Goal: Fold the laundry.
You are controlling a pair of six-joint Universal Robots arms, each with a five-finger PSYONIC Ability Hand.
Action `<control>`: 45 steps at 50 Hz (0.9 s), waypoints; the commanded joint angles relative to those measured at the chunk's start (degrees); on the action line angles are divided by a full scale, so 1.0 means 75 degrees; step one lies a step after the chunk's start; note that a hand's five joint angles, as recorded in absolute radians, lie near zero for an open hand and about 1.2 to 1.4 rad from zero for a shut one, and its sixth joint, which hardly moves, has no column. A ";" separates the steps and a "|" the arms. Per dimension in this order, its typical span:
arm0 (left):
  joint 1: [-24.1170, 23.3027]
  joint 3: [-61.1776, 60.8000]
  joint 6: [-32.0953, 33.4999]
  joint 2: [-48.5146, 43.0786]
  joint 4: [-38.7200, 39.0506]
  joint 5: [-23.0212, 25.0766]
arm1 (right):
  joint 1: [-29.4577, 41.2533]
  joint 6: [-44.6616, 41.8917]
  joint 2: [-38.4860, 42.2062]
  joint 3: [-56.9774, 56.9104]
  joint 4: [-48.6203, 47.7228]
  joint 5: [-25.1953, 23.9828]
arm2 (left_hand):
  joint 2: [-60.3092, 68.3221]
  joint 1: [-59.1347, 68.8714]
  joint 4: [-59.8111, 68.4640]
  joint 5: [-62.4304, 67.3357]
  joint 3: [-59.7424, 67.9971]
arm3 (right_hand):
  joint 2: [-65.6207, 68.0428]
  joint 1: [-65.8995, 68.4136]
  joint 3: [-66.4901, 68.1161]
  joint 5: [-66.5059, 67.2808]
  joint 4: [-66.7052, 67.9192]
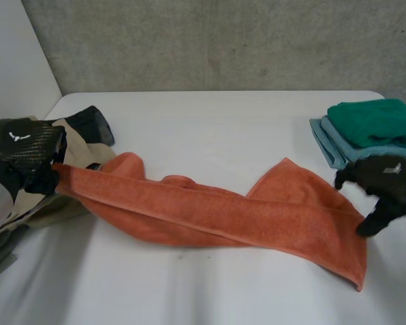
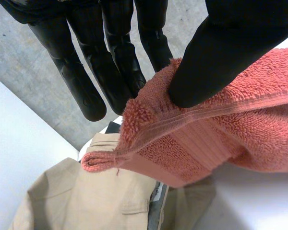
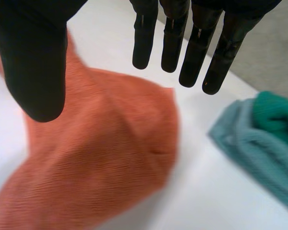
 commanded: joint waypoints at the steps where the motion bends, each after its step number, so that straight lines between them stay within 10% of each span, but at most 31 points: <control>1: -0.0007 0.0056 -0.0011 -0.0686 0.0553 -0.0024 | -0.0054 -0.0409 0.0069 0.2475 -0.2111 -0.0673 | 0.1537 0.2195 0.1479 0.1661 0.1594 | -0.0168 0.0306 -0.0113 -0.0136 -0.0125; 45: -0.0018 -0.0003 -0.0246 -0.1684 0.0858 -0.0001 | -0.0007 -0.1489 0.1757 0.3261 -0.4784 -0.0521 | 0.1537 0.2195 0.1479 0.1661 0.1594 | 0.1445 0.1920 0.1500 0.1477 0.1488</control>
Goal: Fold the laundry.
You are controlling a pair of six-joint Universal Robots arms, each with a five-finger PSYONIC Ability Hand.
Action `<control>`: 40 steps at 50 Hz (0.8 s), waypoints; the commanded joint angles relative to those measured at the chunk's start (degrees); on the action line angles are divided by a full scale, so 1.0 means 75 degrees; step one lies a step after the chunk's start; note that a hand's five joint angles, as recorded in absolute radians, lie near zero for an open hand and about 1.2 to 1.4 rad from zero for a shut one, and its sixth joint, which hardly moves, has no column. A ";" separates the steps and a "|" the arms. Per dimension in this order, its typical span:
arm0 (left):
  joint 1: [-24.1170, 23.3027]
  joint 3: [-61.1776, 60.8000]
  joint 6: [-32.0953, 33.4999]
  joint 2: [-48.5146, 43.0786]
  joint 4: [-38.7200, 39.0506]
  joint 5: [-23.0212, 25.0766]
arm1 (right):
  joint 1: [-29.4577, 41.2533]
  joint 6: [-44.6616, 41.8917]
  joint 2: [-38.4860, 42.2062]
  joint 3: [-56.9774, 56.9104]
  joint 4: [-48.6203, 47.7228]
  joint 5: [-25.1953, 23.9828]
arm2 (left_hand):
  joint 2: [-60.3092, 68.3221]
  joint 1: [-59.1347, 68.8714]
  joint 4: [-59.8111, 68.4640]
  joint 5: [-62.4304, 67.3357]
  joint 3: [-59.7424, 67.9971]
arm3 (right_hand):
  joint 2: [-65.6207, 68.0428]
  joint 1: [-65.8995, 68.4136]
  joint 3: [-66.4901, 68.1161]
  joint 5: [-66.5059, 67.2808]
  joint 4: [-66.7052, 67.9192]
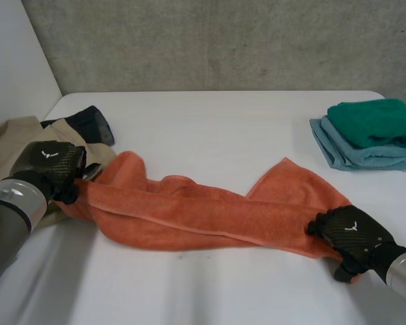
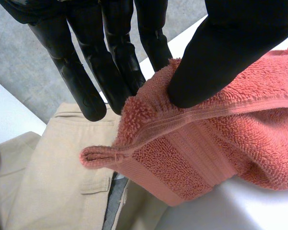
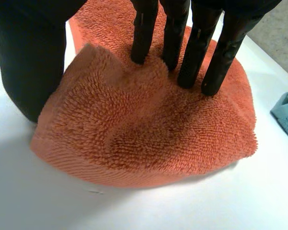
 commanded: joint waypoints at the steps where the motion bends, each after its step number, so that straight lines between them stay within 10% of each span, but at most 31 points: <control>1: 0.0000 -0.0012 0.0003 0.0013 0.0012 0.0000 | -0.0006 0.0070 0.0062 -0.0208 -0.0132 0.0092 | 0.1537 0.2197 0.1479 0.1660 0.1594 | 0.1683 0.2013 0.1455 0.1564 0.1440; 40: 0.0000 -0.0059 -0.0008 0.0013 0.0024 0.0023 | 0.0627 -0.0012 0.1222 -0.1638 -0.0905 0.1029 | 0.1537 0.2197 0.1479 0.1660 0.1594 | 0.4711 0.5041 0.4483 0.4592 0.4468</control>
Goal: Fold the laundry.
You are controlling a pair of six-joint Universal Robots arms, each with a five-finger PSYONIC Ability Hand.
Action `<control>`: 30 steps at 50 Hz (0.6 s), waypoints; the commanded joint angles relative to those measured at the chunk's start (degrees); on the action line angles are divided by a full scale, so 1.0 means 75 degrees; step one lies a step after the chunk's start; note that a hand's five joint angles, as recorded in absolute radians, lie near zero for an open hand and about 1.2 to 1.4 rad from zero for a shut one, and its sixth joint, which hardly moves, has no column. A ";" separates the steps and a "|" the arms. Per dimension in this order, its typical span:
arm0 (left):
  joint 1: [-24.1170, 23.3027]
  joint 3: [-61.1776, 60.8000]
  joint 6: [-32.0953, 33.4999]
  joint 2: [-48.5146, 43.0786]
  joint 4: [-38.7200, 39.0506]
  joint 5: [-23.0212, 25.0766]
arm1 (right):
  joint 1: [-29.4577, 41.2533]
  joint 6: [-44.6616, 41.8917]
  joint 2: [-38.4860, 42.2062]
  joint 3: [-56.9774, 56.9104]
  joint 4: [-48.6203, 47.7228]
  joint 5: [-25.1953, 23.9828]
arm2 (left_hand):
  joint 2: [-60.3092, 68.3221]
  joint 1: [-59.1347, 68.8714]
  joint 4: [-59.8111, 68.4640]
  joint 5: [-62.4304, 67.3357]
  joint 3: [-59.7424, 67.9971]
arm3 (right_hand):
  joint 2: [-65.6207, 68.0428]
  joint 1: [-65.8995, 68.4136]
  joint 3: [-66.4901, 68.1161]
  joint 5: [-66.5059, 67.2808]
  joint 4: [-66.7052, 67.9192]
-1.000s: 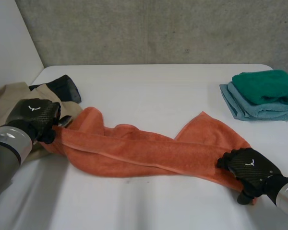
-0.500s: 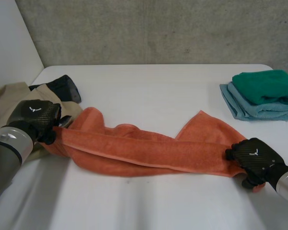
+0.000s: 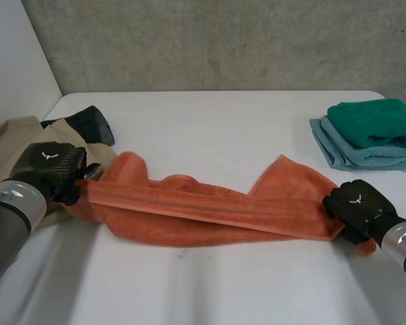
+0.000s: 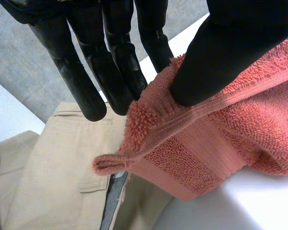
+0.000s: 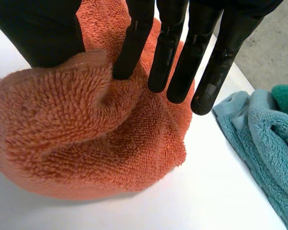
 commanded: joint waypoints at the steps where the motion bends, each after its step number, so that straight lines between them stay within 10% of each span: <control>1: -0.0018 0.0001 0.0009 -0.0012 0.0008 0.0006 | 0.0069 -0.0081 0.0368 -0.0235 -0.0218 -0.0001 | 0.1537 0.2198 0.1479 0.1661 0.1594 | 0.1791 0.3066 0.1738 0.1958 0.1738; 15: 0.0005 0.0106 0.0032 0.0023 -0.0063 0.0018 | 0.0069 -0.0187 -0.0145 -0.1452 0.0915 0.0058 | 0.1537 0.2198 0.1479 0.1661 0.1594 | 0.3827 0.5101 0.3774 0.3993 0.3773; 30: -0.0030 0.0692 0.0126 0.1640 -0.1902 0.0053 | -0.0224 -0.0244 -0.1916 -0.5402 0.8451 0.0468 | 0.1537 0.2198 0.1479 0.1661 0.1594 | 0.3827 0.5101 0.3774 0.3993 0.3773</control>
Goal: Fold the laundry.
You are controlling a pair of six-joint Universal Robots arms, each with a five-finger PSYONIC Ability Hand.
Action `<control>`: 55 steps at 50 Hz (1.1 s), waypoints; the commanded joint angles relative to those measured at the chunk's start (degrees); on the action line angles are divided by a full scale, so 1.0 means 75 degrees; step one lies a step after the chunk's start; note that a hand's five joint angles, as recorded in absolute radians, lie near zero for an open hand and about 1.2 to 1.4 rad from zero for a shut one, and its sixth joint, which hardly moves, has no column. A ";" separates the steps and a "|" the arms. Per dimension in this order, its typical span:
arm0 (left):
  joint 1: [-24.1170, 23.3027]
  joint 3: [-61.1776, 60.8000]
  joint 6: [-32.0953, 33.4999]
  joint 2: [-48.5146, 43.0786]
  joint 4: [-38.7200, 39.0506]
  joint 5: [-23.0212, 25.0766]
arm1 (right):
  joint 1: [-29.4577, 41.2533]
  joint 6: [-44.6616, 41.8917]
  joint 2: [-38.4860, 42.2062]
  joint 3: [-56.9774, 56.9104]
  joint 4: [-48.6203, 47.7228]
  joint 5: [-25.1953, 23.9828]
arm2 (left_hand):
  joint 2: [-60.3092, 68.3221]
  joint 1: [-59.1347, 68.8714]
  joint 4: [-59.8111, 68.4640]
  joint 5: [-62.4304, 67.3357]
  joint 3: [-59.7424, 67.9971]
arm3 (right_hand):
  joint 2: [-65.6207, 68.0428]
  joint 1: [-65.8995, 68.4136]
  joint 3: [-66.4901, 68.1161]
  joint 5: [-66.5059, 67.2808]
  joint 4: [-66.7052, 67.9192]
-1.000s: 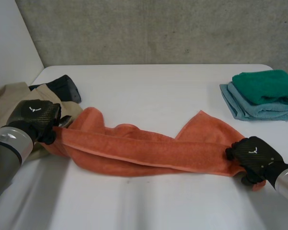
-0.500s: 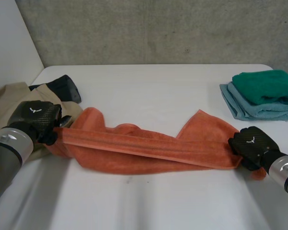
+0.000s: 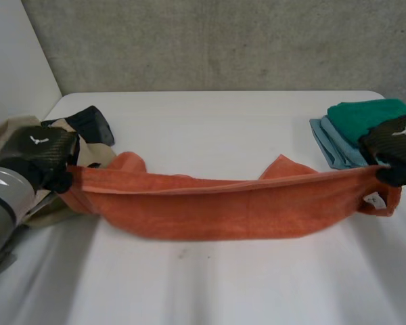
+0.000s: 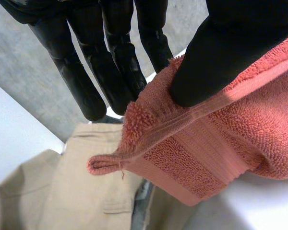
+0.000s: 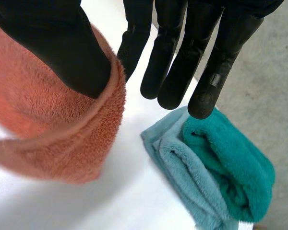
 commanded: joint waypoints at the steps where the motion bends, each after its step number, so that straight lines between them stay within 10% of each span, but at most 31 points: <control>1: -0.0011 0.0248 0.0016 0.1095 -0.1319 0.0034 | -0.0127 -0.0908 -0.0452 -0.1605 0.3159 0.0038 | 0.1537 0.2197 0.1479 0.1660 0.1594 | 0.1713 0.3304 0.1651 0.1860 0.1593; 17: -0.0269 0.0154 0.0602 -0.0871 -0.0547 -0.0130 | 0.0189 -0.1472 0.0776 -0.1008 0.2565 0.0178 | 0.1537 0.2197 0.1479 0.1660 0.1594 | 0.1713 0.3304 0.1651 0.1860 0.1593; 33: -0.0679 0.4730 0.0661 -0.3778 0.0811 -0.1055 | 0.1748 0.0096 0.2769 -0.4028 -0.1266 0.2123 | 0.1537 0.2197 0.1479 0.1660 0.1594 | 0.1713 0.3304 0.1651 0.1860 0.1593; 43: -0.0714 0.6717 0.0649 -0.3534 0.3342 -0.1313 | 0.1760 0.2242 0.2700 -0.6434 -0.4232 0.2404 | 0.1537 0.2197 0.1479 0.1660 0.1594 | 0.1713 0.3304 0.1651 0.1860 0.1593; 55: -0.0667 0.4551 0.0567 -0.2631 0.4153 -0.1360 | 0.1842 0.2536 0.2196 -0.4268 -0.4444 0.2334 | 0.1537 0.2197 0.1479 0.1660 0.1594 | 0.1713 0.3304 0.1651 0.1860 0.1593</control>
